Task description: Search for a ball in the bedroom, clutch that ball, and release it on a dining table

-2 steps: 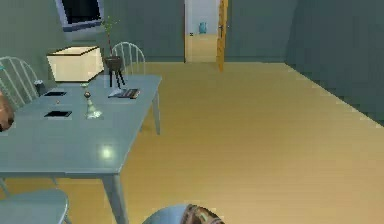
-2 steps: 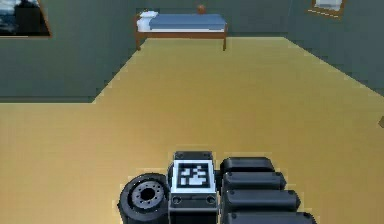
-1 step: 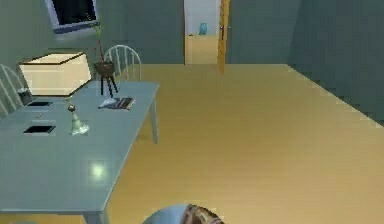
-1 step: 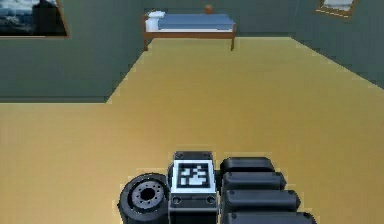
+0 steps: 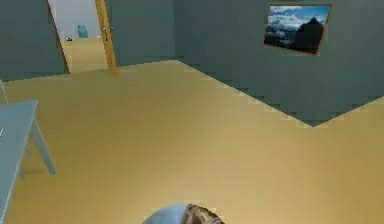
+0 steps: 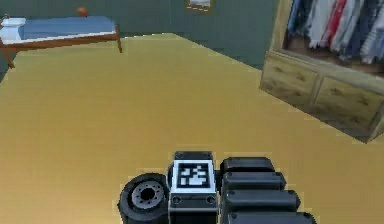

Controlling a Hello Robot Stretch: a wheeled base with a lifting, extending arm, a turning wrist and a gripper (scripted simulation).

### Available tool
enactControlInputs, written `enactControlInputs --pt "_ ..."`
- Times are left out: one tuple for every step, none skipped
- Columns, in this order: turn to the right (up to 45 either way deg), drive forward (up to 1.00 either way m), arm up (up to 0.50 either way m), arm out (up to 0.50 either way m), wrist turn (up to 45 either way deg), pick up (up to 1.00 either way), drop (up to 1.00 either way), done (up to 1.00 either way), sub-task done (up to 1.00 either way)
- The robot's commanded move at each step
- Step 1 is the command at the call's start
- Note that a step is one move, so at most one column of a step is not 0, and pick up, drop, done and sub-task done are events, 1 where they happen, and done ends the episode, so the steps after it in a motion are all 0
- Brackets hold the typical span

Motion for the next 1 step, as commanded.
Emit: enactControlInputs --pt "0.0 0.40 0.00 0.00 0.0 0.00 0.00 0.00 0.00"
